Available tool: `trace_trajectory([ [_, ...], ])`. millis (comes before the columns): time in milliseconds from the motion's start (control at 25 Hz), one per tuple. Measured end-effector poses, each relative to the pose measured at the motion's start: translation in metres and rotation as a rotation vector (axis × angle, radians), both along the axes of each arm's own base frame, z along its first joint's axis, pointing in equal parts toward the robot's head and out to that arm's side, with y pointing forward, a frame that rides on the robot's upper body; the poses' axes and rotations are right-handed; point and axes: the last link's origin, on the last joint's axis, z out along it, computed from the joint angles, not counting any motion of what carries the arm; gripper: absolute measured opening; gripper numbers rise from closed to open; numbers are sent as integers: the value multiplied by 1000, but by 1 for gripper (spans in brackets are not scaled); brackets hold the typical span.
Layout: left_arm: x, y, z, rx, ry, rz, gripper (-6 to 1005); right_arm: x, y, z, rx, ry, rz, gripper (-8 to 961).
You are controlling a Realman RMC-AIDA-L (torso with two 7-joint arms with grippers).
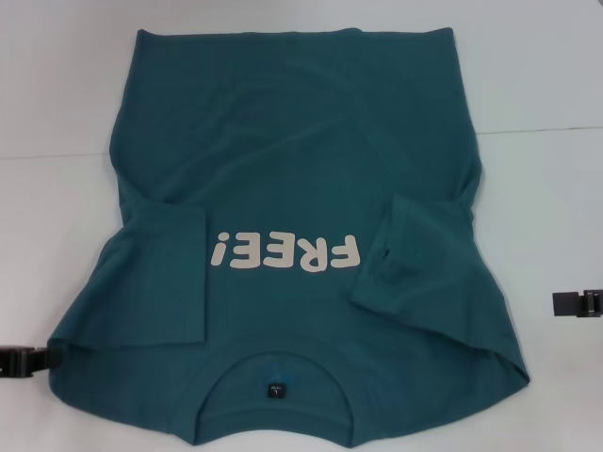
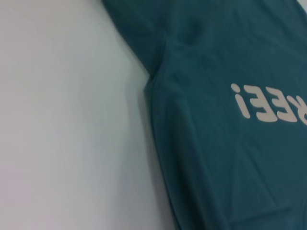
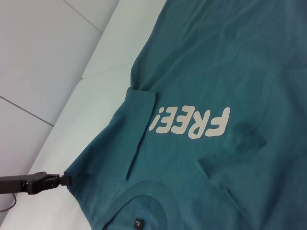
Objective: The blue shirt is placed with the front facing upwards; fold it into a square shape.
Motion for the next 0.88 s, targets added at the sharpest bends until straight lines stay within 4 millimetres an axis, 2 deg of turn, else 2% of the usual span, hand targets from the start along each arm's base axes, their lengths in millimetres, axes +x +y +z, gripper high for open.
trace_trajectory([
  [320,8,2,8,19,-30,-27,25,3,-3,24,-3,33,-87,944],
  [560,11,3,10,18,-25,-38,25,16,-1,36,-79,-57,-233,945],
  [720,13,4,11,21,-32,-39,25,23,1,40,-125,-130,-282,945],
  [880,17,6,12,20,-35,-46,25,20,3,30,-162,-150,-273,945],
])
